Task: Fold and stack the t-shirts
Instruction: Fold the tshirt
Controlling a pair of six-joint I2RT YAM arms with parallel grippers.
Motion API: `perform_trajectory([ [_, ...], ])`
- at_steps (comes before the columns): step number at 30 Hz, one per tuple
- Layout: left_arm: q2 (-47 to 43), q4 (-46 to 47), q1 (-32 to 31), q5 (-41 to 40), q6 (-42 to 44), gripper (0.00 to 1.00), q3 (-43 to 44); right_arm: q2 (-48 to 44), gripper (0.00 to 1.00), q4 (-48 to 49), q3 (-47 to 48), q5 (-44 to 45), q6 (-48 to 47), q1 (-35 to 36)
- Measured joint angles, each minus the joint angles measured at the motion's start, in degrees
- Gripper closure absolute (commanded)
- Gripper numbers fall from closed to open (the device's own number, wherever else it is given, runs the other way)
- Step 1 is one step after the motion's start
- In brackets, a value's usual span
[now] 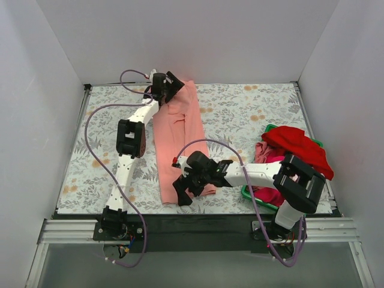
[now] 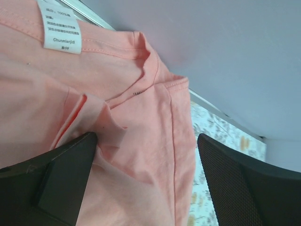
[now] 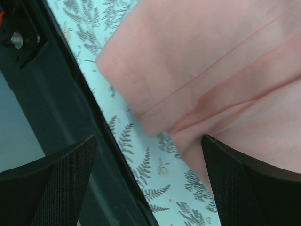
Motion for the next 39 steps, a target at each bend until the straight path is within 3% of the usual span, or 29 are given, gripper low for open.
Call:
perform_trajectory([
  [11,1.38,7.56,-3.43,-1.09,-8.87,0.07,-0.98,-1.46,0.02,-1.97,0.74,-2.97,-0.20,3.23],
  [21,-4.68,4.85,-4.66,-4.81,-4.94,0.05,-5.77,-15.17,0.02,-2.97,0.70,6.36,0.09,3.23],
  [25,-17.81,1.64,-5.46,-6.12,-1.46,0.05,-13.62,-19.30,0.02,-4.13,0.42,15.04,2.08,3.21],
  [29,-39.82,0.94,-6.75,-7.63,0.79,0.05,-26.99,-25.22,0.02,-4.68,-2.34,24.74,5.42,2.80],
  [35,-74.82,4.81,-9.38,-10.25,0.35,0.05,-55.21,-34.07,0.02,-6.27,-10.84,39.60,14.36,1.33],
  [39,-86.73,3.48,-11.85,-11.76,-2.58,0.05,-72.37,-37.46,0.02,-8.17,-14.58,44.78,18.23,-0.07],
])
